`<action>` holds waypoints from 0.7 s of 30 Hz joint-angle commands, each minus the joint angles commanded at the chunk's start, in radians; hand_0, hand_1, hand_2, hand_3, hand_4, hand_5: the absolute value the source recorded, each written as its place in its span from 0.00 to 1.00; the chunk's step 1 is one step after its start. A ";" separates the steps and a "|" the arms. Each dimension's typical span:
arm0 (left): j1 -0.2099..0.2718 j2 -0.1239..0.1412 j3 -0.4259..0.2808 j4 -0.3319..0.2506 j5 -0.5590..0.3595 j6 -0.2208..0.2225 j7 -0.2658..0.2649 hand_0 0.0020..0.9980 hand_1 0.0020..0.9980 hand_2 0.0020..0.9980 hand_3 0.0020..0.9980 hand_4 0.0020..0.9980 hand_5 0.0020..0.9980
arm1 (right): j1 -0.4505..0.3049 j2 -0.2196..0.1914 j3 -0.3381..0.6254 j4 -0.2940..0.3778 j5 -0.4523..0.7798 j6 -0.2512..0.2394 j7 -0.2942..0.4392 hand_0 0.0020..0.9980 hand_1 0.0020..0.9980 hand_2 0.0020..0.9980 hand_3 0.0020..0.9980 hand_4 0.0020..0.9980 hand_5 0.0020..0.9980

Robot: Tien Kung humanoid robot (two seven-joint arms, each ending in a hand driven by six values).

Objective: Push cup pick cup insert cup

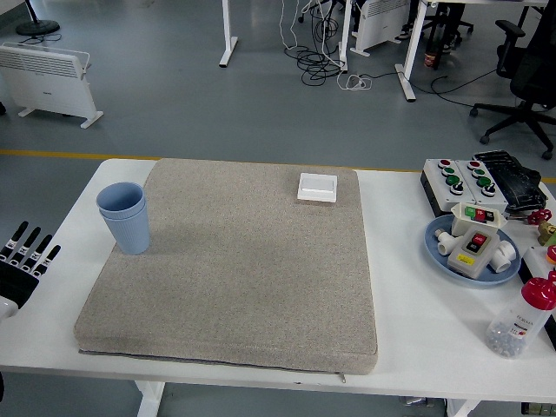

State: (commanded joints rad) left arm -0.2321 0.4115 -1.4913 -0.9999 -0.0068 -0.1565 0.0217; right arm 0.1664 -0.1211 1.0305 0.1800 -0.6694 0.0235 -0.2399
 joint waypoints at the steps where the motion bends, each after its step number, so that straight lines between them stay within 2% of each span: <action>1: 0.000 0.000 0.000 0.000 0.000 0.000 0.000 0.85 0.85 0.89 0.78 0.51 1.00 | 0.000 0.000 0.000 0.000 0.000 0.000 0.000 0.78 0.72 0.72 0.63 0.30 0.57; 21: 0.003 -0.002 -0.004 0.006 0.001 0.001 0.000 0.85 0.85 0.89 0.78 0.51 1.00 | -0.001 0.000 0.002 0.000 -0.002 0.000 0.001 0.78 0.72 0.72 0.63 0.30 0.57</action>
State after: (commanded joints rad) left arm -0.2289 0.4094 -1.4956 -0.9942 -0.0056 -0.1552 0.0212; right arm 0.1657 -0.1207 1.0322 0.1800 -0.6712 0.0231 -0.2389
